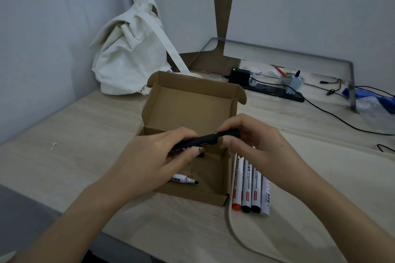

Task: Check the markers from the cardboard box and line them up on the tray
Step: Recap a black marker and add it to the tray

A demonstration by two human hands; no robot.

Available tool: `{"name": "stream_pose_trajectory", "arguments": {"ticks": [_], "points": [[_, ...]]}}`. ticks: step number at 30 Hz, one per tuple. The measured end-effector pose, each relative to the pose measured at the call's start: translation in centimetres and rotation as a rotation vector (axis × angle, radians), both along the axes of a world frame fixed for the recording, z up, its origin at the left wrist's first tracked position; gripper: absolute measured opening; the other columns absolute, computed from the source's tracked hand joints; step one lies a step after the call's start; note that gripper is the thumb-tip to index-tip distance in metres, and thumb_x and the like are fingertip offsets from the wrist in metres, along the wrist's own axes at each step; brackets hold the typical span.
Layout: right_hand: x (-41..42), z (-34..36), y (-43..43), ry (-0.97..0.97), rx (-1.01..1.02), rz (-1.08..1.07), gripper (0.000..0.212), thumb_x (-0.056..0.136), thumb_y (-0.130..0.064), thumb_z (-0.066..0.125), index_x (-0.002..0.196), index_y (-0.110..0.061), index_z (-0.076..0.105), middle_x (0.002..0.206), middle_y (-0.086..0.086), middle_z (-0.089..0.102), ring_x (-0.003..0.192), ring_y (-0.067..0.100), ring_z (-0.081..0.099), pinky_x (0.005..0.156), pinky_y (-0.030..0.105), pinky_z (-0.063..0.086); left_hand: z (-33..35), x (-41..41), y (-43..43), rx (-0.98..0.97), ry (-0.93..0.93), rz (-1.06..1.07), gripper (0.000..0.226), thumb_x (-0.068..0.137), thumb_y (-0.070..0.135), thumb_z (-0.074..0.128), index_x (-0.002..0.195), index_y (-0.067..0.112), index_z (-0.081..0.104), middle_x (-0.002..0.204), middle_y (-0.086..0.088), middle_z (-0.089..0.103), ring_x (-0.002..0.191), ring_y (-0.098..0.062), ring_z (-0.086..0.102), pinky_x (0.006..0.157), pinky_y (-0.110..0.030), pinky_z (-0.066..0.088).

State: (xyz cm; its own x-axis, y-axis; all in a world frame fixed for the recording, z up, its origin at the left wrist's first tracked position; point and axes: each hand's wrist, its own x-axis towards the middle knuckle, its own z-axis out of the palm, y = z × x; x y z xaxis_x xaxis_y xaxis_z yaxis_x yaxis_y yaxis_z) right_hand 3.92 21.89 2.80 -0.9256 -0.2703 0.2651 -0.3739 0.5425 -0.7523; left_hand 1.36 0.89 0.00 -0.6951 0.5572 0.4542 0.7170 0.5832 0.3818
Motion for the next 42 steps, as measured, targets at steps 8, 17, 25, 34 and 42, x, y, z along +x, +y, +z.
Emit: {"name": "stream_pose_trajectory", "arguments": {"ticks": [8, 17, 25, 34, 42], "points": [[-0.7, -0.5, -0.2, -0.159, 0.027, -0.049, 0.031, 0.082, -0.050, 0.034, 0.074, -0.025, 0.049, 0.056, -0.011, 0.047, 0.047, 0.002, 0.038, 0.049, 0.017, 0.033, 0.1, -0.1, 1.0, 0.005, -0.122, 0.028, 0.040, 0.087, 0.056, 0.030, 0.103, 0.034, 0.059, 0.052, 0.017, 0.047, 0.058, 0.001, 0.052, 0.049, -0.011, 0.036], [-0.3, -0.1, 0.1, -0.260, -0.126, 0.113, 0.026, 0.083, -0.040, 0.042, 0.072, -0.017, 0.048, 0.050, -0.009, 0.041, 0.044, 0.002, 0.036, 0.045, 0.014, 0.034, 1.2, 0.0, 1.3, 0.345, -0.872, -0.166, 0.032, 0.076, 0.046, 0.047, 0.080, 0.022, 0.068, 0.043, 0.009, 0.045, 0.041, -0.001, 0.037, 0.042, -0.010, 0.031], [-2.1, 1.3, 0.4, -0.244, -0.159, -0.018, 0.035, 0.090, -0.037, 0.043, 0.076, -0.011, 0.061, 0.066, 0.007, 0.055, 0.054, 0.012, 0.051, 0.052, 0.019, 0.045, 0.6, 0.2, 3.7, 0.508, -0.894, -0.170, 0.030, 0.078, 0.042, 0.045, 0.082, 0.020, 0.065, 0.047, 0.010, 0.041, 0.038, -0.001, 0.033, 0.038, -0.010, 0.028], [-2.3, 1.8, -0.4, -0.492, -0.576, 0.060, 0.049, 0.097, -0.037, 0.030, 0.085, -0.002, 0.063, 0.082, 0.011, 0.066, 0.081, 0.021, 0.064, 0.078, 0.032, 0.057, 0.3, 1.4, 4.3, 0.260, -0.578, -0.108, 0.025, 0.084, 0.055, 0.042, 0.089, 0.041, 0.062, 0.065, 0.010, 0.059, 0.058, -0.008, 0.054, 0.056, -0.030, 0.042], [-1.3, 1.1, 0.4, -0.527, -0.497, 0.148, 0.046, 0.097, -0.034, 0.030, 0.091, -0.006, 0.065, 0.092, 0.013, 0.069, 0.094, 0.021, 0.065, 0.082, 0.033, 0.055, 0.6, 2.6, 5.1, 0.460, -0.927, -0.211, 0.033, 0.075, 0.046, 0.048, 0.080, 0.020, 0.067, 0.044, 0.010, 0.041, 0.040, -0.004, 0.031, 0.038, -0.014, 0.026]]}}
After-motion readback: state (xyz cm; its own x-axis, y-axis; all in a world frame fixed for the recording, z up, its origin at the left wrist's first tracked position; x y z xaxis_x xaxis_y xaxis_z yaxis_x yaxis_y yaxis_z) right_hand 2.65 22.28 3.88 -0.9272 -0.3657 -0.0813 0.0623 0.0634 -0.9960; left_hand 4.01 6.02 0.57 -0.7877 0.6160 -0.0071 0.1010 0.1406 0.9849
